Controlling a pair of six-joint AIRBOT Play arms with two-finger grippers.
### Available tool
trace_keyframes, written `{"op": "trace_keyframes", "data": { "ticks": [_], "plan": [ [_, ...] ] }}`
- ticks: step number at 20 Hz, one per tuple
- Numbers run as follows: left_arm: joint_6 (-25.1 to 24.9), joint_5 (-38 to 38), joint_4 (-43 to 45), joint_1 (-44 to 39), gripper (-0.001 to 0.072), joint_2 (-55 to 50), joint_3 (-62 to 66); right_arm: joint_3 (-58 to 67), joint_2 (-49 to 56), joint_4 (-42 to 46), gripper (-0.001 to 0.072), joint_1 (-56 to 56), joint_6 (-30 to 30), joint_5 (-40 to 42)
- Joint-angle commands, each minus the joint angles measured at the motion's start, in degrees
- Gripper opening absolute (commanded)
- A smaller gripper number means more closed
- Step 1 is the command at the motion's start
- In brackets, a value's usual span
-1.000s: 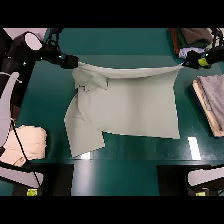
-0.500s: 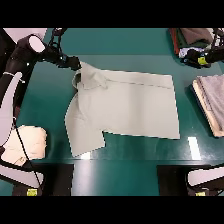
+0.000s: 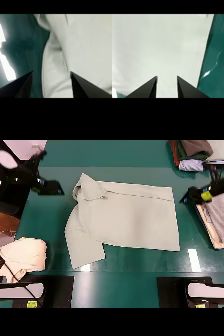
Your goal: Fold the shirts.
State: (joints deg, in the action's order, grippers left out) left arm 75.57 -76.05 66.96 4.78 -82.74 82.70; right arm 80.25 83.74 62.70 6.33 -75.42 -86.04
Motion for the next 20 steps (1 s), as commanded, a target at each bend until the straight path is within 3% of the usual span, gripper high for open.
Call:
{"op": "trace_keyframes", "data": {
  "ticks": [1, 4, 7, 13, 20],
  "plan": [
    [-2.82, -1.64, -1.97, 2.86, 0.054, 6.56, -15.89, -16.46, -8.48, -7.98, 0.0283, 3.54, 5.05, -1.4],
    [-3.63, 1.9, -1.62, 3.02, 0.054, 9.84, -28.28, -25.94, -13.94, -14.99, 0.0284, 7.69, 6.58, -1.4],
    [-3.67, 6.51, -1.66, 3.02, 0.054, 10.25, -33.99, -30.18, -18.49, -15.12, 0.0283, 10.69, 6.84, -1.38],
    [-5.55, 14.67, -7.15, 3.02, 0.0539, 10.01, -36.85, -31.06, -24.65, -15.17, 0.0284, 12.48, 6.95, -0.9],
    [-5.51, 15.87, -9.11, 2.99, 0.0537, 9.88, -40.0, -31.06, -25.16, -15.15, 0.0283, 12.48, 6.93, -0.2]
  ]
}}
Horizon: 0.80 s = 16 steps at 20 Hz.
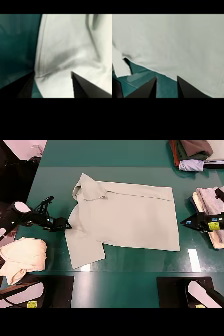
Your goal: Fold the shirts.
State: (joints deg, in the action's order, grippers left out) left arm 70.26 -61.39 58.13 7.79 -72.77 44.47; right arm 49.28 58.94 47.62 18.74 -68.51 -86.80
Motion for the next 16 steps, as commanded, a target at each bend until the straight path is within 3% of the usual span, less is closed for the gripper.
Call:
{"op": "trace_keyframes", "data": {
  "ticks": [1, 2, 4, 6, 9, 12, 16],
  "plan": [
    [-0.22, 1.01, -0.31, 0.0, 0.0399, -0.09, -1.92, -0.09, -0.35, -0.02, 0.0283, 0.07, 0.02, 0.92],
    [-0.2, 0.92, -0.55, 0.0, 0.0184, 0.0, -1.9, -0.09, -0.35, 0.0, 0.0284, 0.07, 0.02, 1.31],
    [-0.2, 0.9, -1.84, 0.0, 0.0026, 0.24, -1.53, -0.11, -0.35, 0.68, 0.0284, 0.07, 0.0, 1.86],
    [-0.17, -0.31, -2.01, 0.0, 0.0025, 0.42, 0.35, -0.13, -0.35, 4.24, 0.0284, 0.07, -0.13, 1.9],
    [-0.22, -1.07, -1.97, 0.0, 0.0025, 3.98, 2.82, -1.75, -0.35, 16.76, 0.0286, 0.07, -3.69, 1.73],
    [-0.24, -1.01, -1.97, 0.0, 0.0025, 8.59, 3.39, -7.48, -0.33, 22.99, 0.0481, 0.07, -4.52, 3.98],
    [-0.22, -1.7, -1.97, 0.0, 0.0026, 9.79, 3.37, -14.78, -0.2, 22.29, 0.0479, 0.07, -4.52, 9.7]
  ]
}}
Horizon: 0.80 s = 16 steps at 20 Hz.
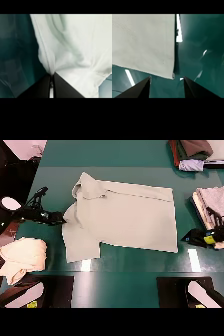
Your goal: Fold the shirts.
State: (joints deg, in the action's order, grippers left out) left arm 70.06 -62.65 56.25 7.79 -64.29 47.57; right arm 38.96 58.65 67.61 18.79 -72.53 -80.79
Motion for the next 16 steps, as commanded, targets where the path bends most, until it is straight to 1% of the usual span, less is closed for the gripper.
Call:
{"op": "trace_keyframes", "data": {
  "ticks": [1, 5, 6, 9, 10, 11, 12, 13, 14, 15, 16],
  "plan": [
    [-0.02, -0.42, -0.11, 0.0, 0.0026, 1.33, 0.26, -5.49, 0.15, 1.75, 0.0479, 0.02, -0.48, 3.98],
    [-0.02, -0.44, -0.09, 0.0, 0.0026, 1.31, 0.22, -6.91, 4.92, -1.49, 0.0476, -0.11, -0.48, 2.58],
    [-0.02, -0.42, -0.09, 0.0, 0.0026, 1.31, 0.24, -6.91, 6.51, -3.39, 0.0451, -0.11, -0.42, 2.51],
    [-0.02, -0.55, -0.09, 0.0, 0.0026, 1.33, 0.22, -6.88, 10.23, -8.48, 0.0438, -0.11, 1.01, 3.1],
    [-0.02, -0.63, -0.07, 0.0, 0.0026, 1.31, 0.22, -6.88, 10.62, -9.16, 0.036, -0.11, 1.09, 3.78],
    [-0.02, -0.63, -0.07, 0.0, 0.0026, 1.33, 0.24, -6.88, 10.54, -9.2, 0.0298, -0.11, 1.07, 4.79],
    [-0.02, -0.7, -0.07, 0.0, 0.0026, 1.31, 0.22, -6.91, 10.14, -9.16, 0.0298, -0.11, 1.07, 5.44],
    [-0.02, -0.96, -0.07, 0.0, 0.0026, 1.33, 0.22, -6.91, 9.49, -9.18, 0.0267, -0.11, 1.07, 5.81],
    [0.0, -1.2, -0.07, 0.0, 0.0026, 1.33, 0.24, -6.91, 8.61, -9.16, 0.0125, -0.11, 1.09, 5.88],
    [0.0, -1.46, -0.09, 0.0, 0.0026, 1.33, 0.24, -6.91, 7.69, -9.16, 0.0011, -0.11, 1.22, 5.92],
    [0.35, -1.46, -0.15, 0.0, 0.0025, 1.4, 0.24, -6.88, 6.47, -9.16, 0.0014, -0.11, 1.49, 6.05]
  ]
}}
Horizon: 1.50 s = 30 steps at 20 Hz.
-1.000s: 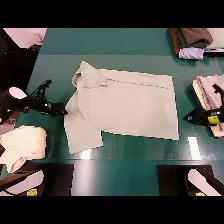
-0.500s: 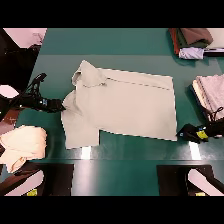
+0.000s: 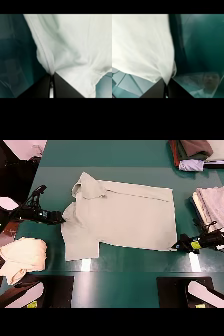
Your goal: Fold the shirts.
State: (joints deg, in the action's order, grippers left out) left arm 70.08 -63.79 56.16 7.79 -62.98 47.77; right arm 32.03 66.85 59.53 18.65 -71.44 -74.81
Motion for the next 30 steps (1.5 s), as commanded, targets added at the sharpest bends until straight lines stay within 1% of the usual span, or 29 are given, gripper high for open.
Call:
{"op": "trace_keyframes", "data": {
  "ticks": [1, 3, 5, 7, 9, 12, 14, 16, 19, 21, 22, 24, 25, 27, 30],
  "plan": [
    [1.16, 0.02, -0.04, 0.0, 0.0024, 0.59, 0.07, 0.35, -3.04, -1.11, 0.0013, 0.02, 0.39, 0.15],
    [4.15, 2.95, -0.02, 0.0, 0.0024, 4.04, 1.16, 3.43, -6.78, -1.86, 0.0013, 0.02, 0.31, -0.39],
    [5.16, 4.85, 0.04, 0.0, 0.0025, 9.07, 5.79, 9.57, -11.26, -5.46, 0.0013, 0.02, -0.63, 0.07],
    [5.14, 5.4, 0.02, 0.0, 0.0025, 13.44, 14.49, 18.32, -15.39, -10.05, 0.0013, 0.02, -1.75, 2.4],
    [5.11, 5.81, 0.02, 0.0, 0.0025, 15.91, 26.18, 28.37, -18.53, -13.66, 0.0013, -0.02, -2.08, 6.47],
    [5.11, 6.25, 0.0, 0.0, 0.0026, 16.2, 45.16, 43.95, -21.42, -13.86, 0.0013, -1.09, -2.08, 11.8],
    [5.09, 7.63, 0.02, 0.0, 0.0026, 16.2, 55.93, 52.96, -22.29, -13.81, 0.0013, -1.16, -2.08, 13.53],
    [5.07, 8.9, 0.04, 0.0, 0.0025, 16.2, 64.85, 61.79, -22.4, -12.26, 0.0013, -1.09, -2.08, 13.57],
    [5.25, 10.64, -0.09, 0.0, 0.0025, 16.2, 73.26, 71.6, -22.4, -8.76, 0.0013, -1.09, -2.97, 11.76],
    [8.35, 10.21, -0.09, 0.0, 0.0025, 16.2, 76.63, 76.15, -22.1, -5.03, 0.0013, -1.09, -5.68, 9.44],
    [9.6, 9.38, -0.42, 0.0, 0.0026, 16.2, 77.7, 78.77, -21.4, -2.54, 0.0013, -1.09, -7.32, 6.71],
    [9.99, 6.82, -2.4, 0.0, 0.0025, 16.11, 77.61, 83.47, -18.97, 0.02, 0.0013, -1.09, -8.28, 0.83],
    [10.01, 5.66, -2.34, 0.0, 0.0025, 16.09, 75.82, 85.77, -16.92, 0.28, 0.0013, -1.11, -8.57, -2.34],
    [10.12, 4.55, -2.34, 0.0, 0.0025, 16.04, 68.06, 87.82, -12.26, 0.02, 0.0013, -1.18, -9.75, -6.97],
    [10.1, 0.52, -2.45, -0.02, 0.0026, 13.42, 54.45, 81.57, -5.6, 0.72, 0.0013, -4.02, -9.97, -11.54]
  ]
}}
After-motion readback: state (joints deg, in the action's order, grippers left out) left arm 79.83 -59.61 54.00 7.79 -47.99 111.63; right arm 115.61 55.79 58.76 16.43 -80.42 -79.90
